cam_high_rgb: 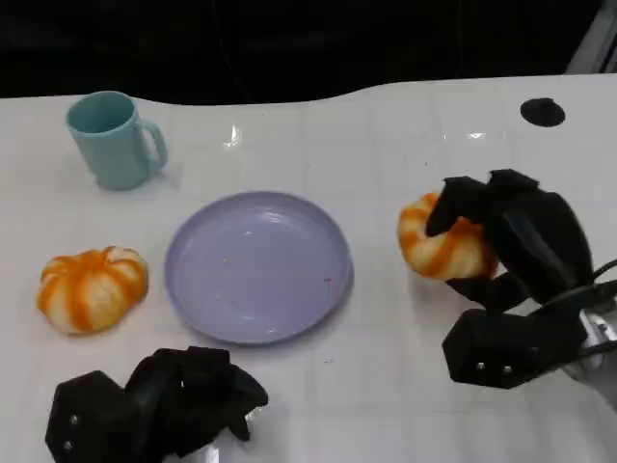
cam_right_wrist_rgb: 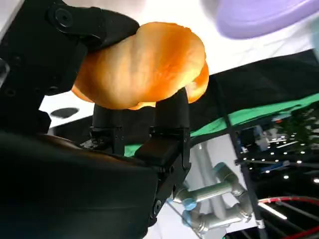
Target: Grasp the bread from the table and place it into the plate.
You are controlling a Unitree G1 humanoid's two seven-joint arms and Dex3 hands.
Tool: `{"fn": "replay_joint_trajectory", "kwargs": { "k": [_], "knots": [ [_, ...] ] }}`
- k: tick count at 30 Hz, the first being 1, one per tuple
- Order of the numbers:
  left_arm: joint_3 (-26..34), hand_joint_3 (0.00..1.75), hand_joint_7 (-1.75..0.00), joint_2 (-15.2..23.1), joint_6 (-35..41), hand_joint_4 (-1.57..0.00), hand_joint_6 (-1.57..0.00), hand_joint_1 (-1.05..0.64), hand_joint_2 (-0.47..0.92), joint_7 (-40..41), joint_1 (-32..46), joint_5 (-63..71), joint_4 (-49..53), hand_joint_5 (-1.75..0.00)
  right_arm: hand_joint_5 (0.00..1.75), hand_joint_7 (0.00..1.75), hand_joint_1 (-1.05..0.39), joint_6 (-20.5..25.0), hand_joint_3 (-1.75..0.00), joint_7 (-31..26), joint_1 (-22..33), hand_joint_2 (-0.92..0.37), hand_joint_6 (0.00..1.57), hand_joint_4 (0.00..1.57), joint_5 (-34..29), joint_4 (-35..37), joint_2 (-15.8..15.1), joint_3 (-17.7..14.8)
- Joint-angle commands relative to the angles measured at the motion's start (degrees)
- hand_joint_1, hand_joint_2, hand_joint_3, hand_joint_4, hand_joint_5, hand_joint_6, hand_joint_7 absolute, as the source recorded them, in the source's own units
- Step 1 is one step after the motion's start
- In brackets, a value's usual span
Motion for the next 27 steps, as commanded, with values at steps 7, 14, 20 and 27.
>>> {"fn": "replay_joint_trajectory", "kwargs": {
  "k": [7,14,20,27],
  "knots": [
    [0.07,0.00,-0.60,0.73,-0.57,-0.90,-1.39,-1.05,0.83,-0.28,0.46,0.17,0.77,-1.49,1.75,1.60,-0.05,-0.84,-1.48,2.71,-4.06,-0.18,0.84,0.99,0.14,-0.50,7.22,1.53],
    [-0.14,0.00,-0.60,0.68,-0.33,-0.90,-1.39,-1.05,0.83,0.00,0.85,0.36,0.52,-1.50,1.75,1.65,-0.09,-1.19,-1.42,2.19,-10.55,-0.25,0.81,0.97,-0.09,8.60,14.21,3.84],
    [-0.65,0.00,-0.60,0.62,-0.49,-0.90,-1.39,-1.05,0.83,0.02,1.26,0.65,0.20,-1.50,1.75,1.65,-0.14,-1.32,-1.41,0.75,-14.37,-0.29,0.79,0.96,-0.20,16.83,18.16,5.11],
    [-0.88,0.00,-0.59,0.64,0.63,-0.91,-1.39,-1.05,0.82,0.06,1.89,0.37,-0.96,-1.49,1.75,1.59,-0.13,-0.25,-1.35,1.61,-17.09,-0.32,0.78,0.92,1.67,22.93,22.59,4.35]
  ]
}}
